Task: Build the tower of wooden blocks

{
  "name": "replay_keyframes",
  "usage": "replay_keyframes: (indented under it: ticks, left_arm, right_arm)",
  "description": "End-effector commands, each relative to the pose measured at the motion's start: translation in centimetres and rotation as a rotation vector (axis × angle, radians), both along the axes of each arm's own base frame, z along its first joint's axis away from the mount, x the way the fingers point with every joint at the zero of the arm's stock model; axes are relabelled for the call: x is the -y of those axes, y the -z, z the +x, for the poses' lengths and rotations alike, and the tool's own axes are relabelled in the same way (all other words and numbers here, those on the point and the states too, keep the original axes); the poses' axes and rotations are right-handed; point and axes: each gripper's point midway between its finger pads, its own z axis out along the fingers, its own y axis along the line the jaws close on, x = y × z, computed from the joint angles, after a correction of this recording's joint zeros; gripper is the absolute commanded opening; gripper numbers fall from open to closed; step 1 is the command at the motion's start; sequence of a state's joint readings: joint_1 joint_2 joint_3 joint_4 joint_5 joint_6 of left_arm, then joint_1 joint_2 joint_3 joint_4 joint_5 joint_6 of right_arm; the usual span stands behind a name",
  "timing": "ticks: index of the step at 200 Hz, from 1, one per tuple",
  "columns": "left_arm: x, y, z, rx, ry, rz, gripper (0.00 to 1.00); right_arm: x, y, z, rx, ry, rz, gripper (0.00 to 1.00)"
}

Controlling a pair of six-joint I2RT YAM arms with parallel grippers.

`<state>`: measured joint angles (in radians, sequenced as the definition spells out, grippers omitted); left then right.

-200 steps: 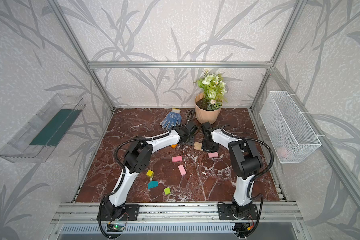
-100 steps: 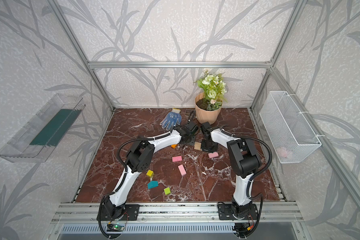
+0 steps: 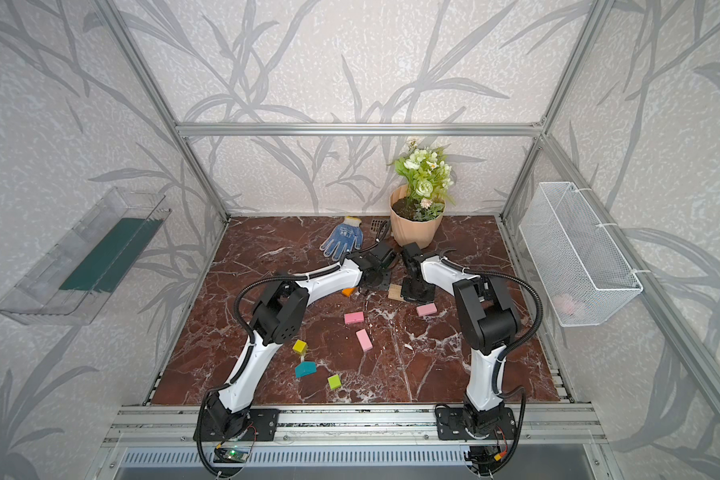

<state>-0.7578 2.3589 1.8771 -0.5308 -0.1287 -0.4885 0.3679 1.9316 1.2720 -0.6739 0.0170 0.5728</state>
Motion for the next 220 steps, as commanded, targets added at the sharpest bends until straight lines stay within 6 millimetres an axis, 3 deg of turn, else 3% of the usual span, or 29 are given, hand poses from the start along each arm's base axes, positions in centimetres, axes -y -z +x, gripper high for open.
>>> replay_keyframes:
  ticks: [1, 220]
  left_arm:
    - [-0.25, 0.56, -0.27, -0.029, 0.007, 0.014, 0.42]
    - [-0.25, -0.03, -0.49, -0.033, 0.01, -0.003, 0.41]
  right_arm:
    - [-0.39, 0.84, -0.37, -0.035, -0.002, 0.0, 0.22]
    - [0.02, 0.18, -0.3, -0.025, 0.003, -0.028, 0.22]
